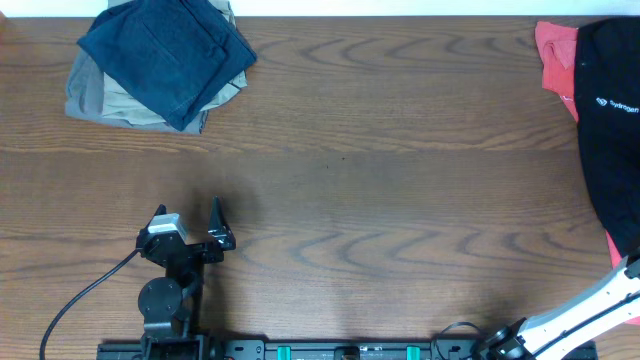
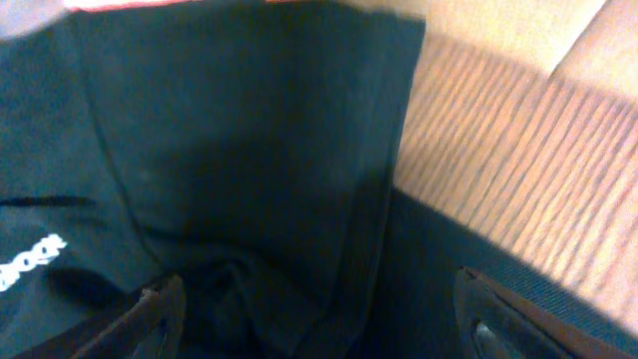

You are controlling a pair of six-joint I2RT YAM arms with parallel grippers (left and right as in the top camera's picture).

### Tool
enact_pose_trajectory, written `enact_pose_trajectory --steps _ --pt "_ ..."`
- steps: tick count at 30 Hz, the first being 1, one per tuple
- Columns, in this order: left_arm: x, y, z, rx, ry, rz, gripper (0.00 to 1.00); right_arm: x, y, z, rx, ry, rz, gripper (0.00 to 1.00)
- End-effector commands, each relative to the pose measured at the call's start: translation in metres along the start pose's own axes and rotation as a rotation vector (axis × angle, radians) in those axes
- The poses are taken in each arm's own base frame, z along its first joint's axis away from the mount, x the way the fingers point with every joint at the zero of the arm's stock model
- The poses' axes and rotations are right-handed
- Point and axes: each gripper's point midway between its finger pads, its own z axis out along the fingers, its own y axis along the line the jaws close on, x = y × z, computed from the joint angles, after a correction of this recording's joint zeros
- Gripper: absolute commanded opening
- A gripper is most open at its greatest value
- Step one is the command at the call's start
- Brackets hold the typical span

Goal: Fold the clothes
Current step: 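Reach the right gripper to the black t-shirt at the right edge and grasp it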

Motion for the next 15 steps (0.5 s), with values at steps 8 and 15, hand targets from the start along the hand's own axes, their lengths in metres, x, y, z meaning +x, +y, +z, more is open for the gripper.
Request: enact_pose_trajectory --steps 8,15 --pt "0.0151 0.0065 0.0008 -0.03 0.043 0.007 0.98 0.0102 0.0117 0.0173 -0.043 0.01 0.061 0.65" --pt "0.0151 0.0065 0.0008 -0.03 0.043 0.007 0.98 0.0101 0.0117 0.0171 -0.043 0.01 0.054 0.41"
